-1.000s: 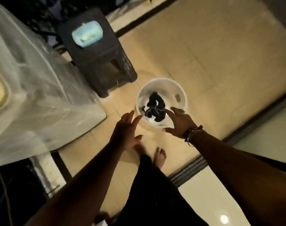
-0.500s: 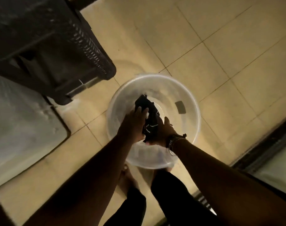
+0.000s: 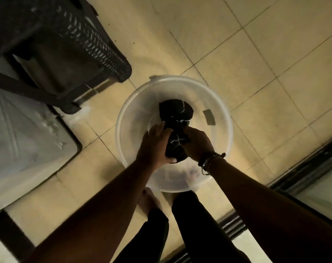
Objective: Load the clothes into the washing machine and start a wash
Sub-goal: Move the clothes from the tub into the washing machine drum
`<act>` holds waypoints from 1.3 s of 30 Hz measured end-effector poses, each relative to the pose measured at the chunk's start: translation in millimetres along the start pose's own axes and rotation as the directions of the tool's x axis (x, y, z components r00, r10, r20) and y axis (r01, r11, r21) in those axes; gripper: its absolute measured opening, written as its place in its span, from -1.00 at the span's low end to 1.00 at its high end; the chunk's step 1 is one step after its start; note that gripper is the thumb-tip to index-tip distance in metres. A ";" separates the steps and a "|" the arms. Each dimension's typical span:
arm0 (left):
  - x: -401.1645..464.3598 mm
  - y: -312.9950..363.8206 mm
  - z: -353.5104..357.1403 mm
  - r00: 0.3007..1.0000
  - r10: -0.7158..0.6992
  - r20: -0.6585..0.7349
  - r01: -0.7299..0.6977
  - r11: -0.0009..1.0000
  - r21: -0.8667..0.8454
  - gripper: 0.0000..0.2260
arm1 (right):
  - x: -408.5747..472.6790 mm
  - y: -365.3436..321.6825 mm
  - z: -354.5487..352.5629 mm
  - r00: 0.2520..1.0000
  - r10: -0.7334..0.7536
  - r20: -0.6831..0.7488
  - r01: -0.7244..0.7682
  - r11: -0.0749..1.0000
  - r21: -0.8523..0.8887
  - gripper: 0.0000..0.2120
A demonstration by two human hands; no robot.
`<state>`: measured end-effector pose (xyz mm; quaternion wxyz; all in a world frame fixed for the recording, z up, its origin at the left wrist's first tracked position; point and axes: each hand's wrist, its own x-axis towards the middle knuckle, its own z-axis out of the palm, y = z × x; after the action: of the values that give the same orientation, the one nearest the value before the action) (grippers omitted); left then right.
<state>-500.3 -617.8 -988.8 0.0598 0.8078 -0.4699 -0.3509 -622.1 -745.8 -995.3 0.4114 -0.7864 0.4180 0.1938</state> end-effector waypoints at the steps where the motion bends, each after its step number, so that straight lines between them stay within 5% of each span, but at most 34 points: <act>1: -6.2 10.1 -14.2 0.999 -0.002 -0.054 -0.004 0.994 -0.107 -0.10 | -11.4 -8.5 -15.1 1.000 -0.027 0.003 0.027 0.998 0.058 -0.76; 6: -43.4 62.4 -88.7 0.993 0.017 -0.118 -0.063 0.915 -0.399 -0.13 | -88.5 -61.6 -88.2 0.979 -0.128 -0.161 0.181 0.906 0.382 -0.72; 10: -80.0 92.8 -146.2 0.991 0.029 -0.128 -0.083 0.896 -0.435 -0.34 | -140.2 -103.5 -130.8 0.941 -0.144 -0.306 0.254 0.899 0.356 -0.62; 16: -170.1 148.2 -243.0 0.970 -0.063 -0.237 -0.083 0.824 -0.561 -0.65 | -223.4 -161.3 -205.4 0.989 -0.103 -0.102 0.136 0.899 0.415 -0.55; 20: -225.5 174.9 -296.5 0.958 0.034 -0.285 -0.203 0.784 -0.587 -0.50 | -280.2 -178.5 -250.3 0.976 -0.211 0.042 0.205 0.971 0.123 -0.48; 24: -264.2 205.7 -340.7 0.956 0.096 -0.277 -0.246 0.775 -0.582 -0.44 | -332.6 -198.8 -288.2 0.977 -0.188 -0.103 0.168 0.969 -0.180 -0.77; 32: -322.0 237.2 -395.5 0.937 0.032 -0.348 -0.277 0.675 -0.684 -0.31 | -412.0 -263.8 -320.5 0.939 -0.151 -0.308 0.263 0.894 0.364 -0.73; 35: -343.5 244.8 -411.4 0.922 -0.041 -0.384 -0.296 0.564 -0.771 -0.27 | -431.5 -295.5 -324.9 0.919 -0.210 -0.335 0.383 0.682 0.623 -0.68; 39: -383.9 255.5 -437.4 0.950 -0.126 -0.285 -0.221 0.373 -0.901 -0.59 | -462.4 -339.2 -332.0 0.930 -0.267 -0.251 0.348 0.429 0.834 -0.75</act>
<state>-530.8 -553.1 -357.2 0.5835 0.6646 -0.2006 -0.4213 -624.0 -678.2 -336.1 0.7608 -0.5413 0.3236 -0.1531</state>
